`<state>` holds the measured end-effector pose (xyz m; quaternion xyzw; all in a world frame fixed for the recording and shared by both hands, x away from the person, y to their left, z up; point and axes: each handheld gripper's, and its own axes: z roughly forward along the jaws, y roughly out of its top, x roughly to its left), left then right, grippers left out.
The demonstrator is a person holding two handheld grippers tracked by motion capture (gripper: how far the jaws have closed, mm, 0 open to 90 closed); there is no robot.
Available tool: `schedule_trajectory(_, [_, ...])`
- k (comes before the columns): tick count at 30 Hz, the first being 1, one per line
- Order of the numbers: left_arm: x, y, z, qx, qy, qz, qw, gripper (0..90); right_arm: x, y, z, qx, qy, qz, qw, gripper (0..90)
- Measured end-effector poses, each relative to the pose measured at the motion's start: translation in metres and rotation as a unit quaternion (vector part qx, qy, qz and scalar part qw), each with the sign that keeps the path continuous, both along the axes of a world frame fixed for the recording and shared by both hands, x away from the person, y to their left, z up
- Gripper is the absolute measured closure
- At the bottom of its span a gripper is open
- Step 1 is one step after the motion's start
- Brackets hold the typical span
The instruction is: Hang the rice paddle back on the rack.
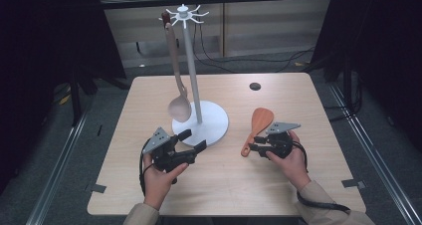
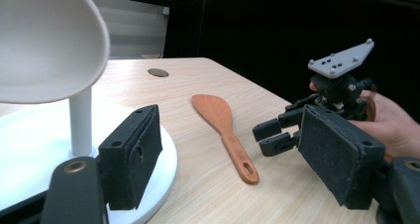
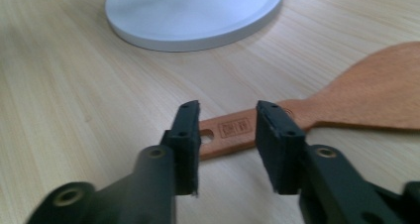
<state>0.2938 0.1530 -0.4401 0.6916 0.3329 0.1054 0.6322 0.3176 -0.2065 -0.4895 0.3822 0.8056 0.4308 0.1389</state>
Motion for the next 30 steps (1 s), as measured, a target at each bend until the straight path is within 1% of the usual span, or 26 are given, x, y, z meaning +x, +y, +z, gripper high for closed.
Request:
schedule_trajectory(1, [-0.001, 0.001, 0.000, -0.001, 0.001, 0.001, 1.0000, 24.3, 0.001, 0.002, 0.000, -0.002, -0.001, 0.010, 0.9999, 71.1])
schedule_trajectory(2, [-0.001, 0.002, 0.000, 0.002, -0.001, 0.000, 1.0000, 24.2, 0.002, 0.005, 0.000, -0.006, -0.003, 0.018, 0.9998, 74.0])
schedule_trajectory(3, [-0.001, 0.002, -0.001, -0.002, 0.000, 0.000, 1.0000, 24.3, 0.003, 0.007, -0.001, -0.008, 0.002, 0.027, 0.9996, 77.7])
schedule_trajectory(4, [-0.002, 0.004, -0.001, 0.002, 0.001, 0.003, 1.0000, 24.2, 0.003, 0.010, -0.002, -0.012, 0.004, 0.035, 0.9993, 81.6])
schedule_trajectory(5, [-0.002, 0.004, -0.001, 0.000, 0.000, 0.000, 1.0000, 24.2, 0.004, 0.013, -0.003, -0.021, 0.006, 0.044, 0.9988, 85.0])
schedule_trajectory(7, [-0.003, 0.006, -0.001, 0.005, 0.002, 0.004, 1.0000, 24.2, 0.005, 0.017, -0.005, -0.025, 0.011, 0.052, 0.9983, 88.1])
schedule_trajectory(8, [-0.003, 0.006, -0.002, 0.003, 0.003, 0.001, 1.0000, 24.1, 0.006, 0.018, -0.006, -0.023, 0.016, 0.058, 0.9979, 88.7])
schedule_trajectory(11, [-0.004, 0.007, -0.001, 0.001, 0.004, 0.005, 1.0000, 24.0, 0.008, 0.023, -0.011, -0.036, 0.024, 0.062, 0.9972, 90.0])
schedule_trajectory(12, [-0.004, 0.007, 0.000, 0.001, 0.004, 0.005, 1.0000, 24.0, 0.008, 0.025, -0.013, -0.043, 0.025, 0.064, 0.9967, 90.0])
schedule_trajectory(13, [-0.004, 0.008, 0.000, -0.003, 0.001, 0.005, 1.0000, 24.0, 0.009, 0.025, -0.015, -0.044, 0.020, 0.064, 0.9967, 90.0])
schedule_trajectory(16, [-0.003, 0.009, 0.001, -0.005, 0.001, 0.004, 1.0000, 23.9, 0.008, 0.025, -0.014, -0.047, 0.025, 0.067, 0.9964, 90.0])
schedule_trajectory(18, [-0.003, 0.009, 0.001, -0.004, 0.002, 0.004, 1.0000, 23.9, 0.006, 0.025, -0.015, -0.041, 0.025, 0.069, 0.9965, 90.0])
schedule_trajectory(19, [-0.003, 0.008, 0.001, -0.004, 0.003, 0.007, 1.0000, 23.9, 0.004, 0.025, -0.015, -0.038, 0.027, 0.069, 0.9965, 90.0])
schedule_trajectory(22, [-0.002, 0.007, 0.001, -0.002, 0.003, 0.004, 1.0000, 23.7, -0.004, 0.029, -0.014, -0.035, 0.036, 0.078, 0.9957, 90.0])
schedule_trajectory(23, [-0.002, 0.006, 0.002, -0.005, 0.001, 0.001, 1.0000, 23.8, -0.007, 0.031, -0.013, -0.030, 0.042, 0.080, 0.9955, 90.0])
schedule_trajectory(24, [-0.002, 0.005, 0.002, -0.003, 0.001, 0.001, 1.0000, 23.7, -0.009, 0.033, -0.013, -0.028, 0.046, 0.084, 0.9951, 90.0])
schedule_trajectory(25, [-0.002, 0.004, 0.003, -0.007, 0.001, 0.000, 1.0000, 23.7, -0.012, 0.035, -0.013, -0.030, 0.045, 0.090, 0.9945, 90.0])
schedule_trajectory(27, [-0.002, 0.003, 0.004, -0.005, 0.000, -0.002, 1.0000, 23.5, -0.016, 0.040, -0.013, -0.029, 0.049, 0.096, 0.9938, 90.0])
schedule_trajectory(28, [-0.003, 0.003, 0.004, -0.010, 0.001, -0.007, 0.9999, 23.5, -0.017, 0.043, -0.013, -0.027, 0.050, 0.100, 0.9934, 90.0])
schedule_trajectory(30, [-0.003, 0.002, 0.005, -0.007, 0.001, -0.002, 1.0000, 23.5, -0.021, 0.050, -0.012, -0.026, 0.052, 0.108, 0.9925, 90.0])
